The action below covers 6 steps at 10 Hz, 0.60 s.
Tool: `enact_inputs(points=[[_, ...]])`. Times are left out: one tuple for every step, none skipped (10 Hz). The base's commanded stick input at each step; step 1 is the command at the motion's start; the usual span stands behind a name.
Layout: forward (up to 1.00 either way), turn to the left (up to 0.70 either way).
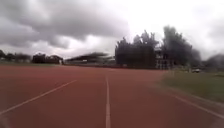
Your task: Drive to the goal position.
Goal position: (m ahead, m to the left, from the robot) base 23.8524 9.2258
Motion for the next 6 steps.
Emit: enact_inputs(points=[[0.70, 0.00], [0.70, 0.00], [0.70, 0.00], [0.70, 0.00], [0.70, 0.00], [0.70, 0.00]])
